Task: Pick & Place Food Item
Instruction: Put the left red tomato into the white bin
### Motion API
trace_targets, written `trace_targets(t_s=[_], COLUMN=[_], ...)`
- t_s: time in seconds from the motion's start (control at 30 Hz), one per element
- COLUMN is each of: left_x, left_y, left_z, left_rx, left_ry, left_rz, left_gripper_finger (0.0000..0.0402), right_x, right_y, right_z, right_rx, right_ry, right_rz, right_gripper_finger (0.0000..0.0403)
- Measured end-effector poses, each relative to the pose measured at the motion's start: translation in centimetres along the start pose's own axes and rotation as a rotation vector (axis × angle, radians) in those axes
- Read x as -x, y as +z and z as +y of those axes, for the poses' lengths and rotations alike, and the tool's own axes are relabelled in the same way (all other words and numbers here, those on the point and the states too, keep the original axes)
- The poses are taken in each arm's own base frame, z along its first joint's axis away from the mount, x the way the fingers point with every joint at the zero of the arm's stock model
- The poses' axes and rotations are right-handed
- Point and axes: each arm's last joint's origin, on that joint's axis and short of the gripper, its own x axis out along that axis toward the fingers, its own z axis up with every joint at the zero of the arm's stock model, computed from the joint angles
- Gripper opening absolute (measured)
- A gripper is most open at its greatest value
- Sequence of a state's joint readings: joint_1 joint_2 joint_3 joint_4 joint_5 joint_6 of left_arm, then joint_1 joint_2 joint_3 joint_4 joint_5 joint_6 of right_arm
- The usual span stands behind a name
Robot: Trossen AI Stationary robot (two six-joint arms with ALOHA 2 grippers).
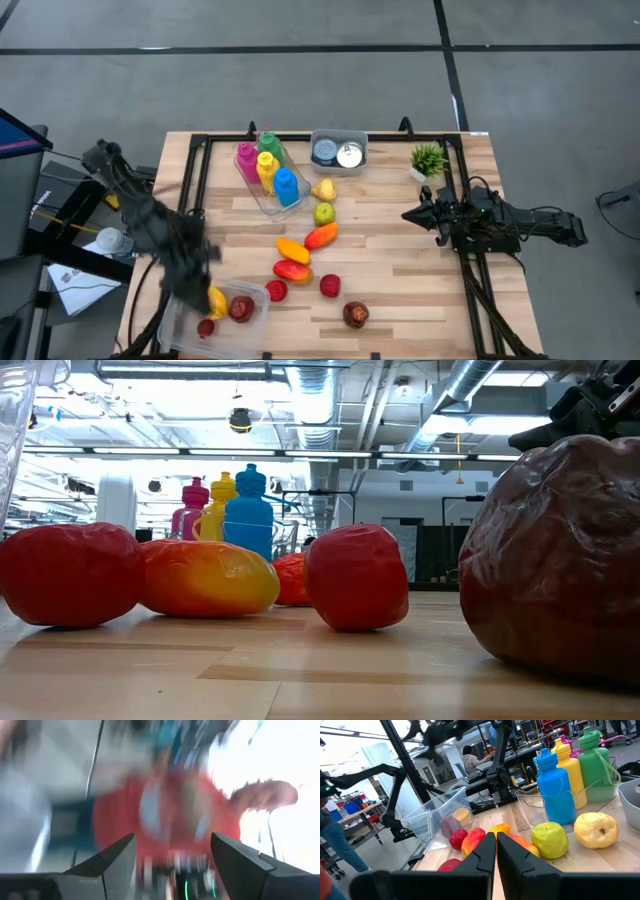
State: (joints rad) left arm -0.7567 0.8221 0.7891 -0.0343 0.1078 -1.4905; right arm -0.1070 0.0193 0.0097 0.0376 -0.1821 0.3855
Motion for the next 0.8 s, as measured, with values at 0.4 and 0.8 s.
trace_targets(t_s=[0.4, 0.8], left_x=[2.6, -2.8], left_y=[8.1, 16.1], left_z=[2.2, 9.0], left_rx=[-0.542, -0.063], left_ry=[0.493, 1.103], left_rz=[-0.607, -0.081], left_gripper_finger=[0.0164, 0.0111], right_x=[0.0, 0.0], right_y=[0.0, 0.0], right_z=[0.0, 0.0], right_rx=[0.0, 0.0], right_ry=[0.0, 0.0], right_rz=[0.0, 0.0], right_gripper_finger=[0.0012, 0.0012])
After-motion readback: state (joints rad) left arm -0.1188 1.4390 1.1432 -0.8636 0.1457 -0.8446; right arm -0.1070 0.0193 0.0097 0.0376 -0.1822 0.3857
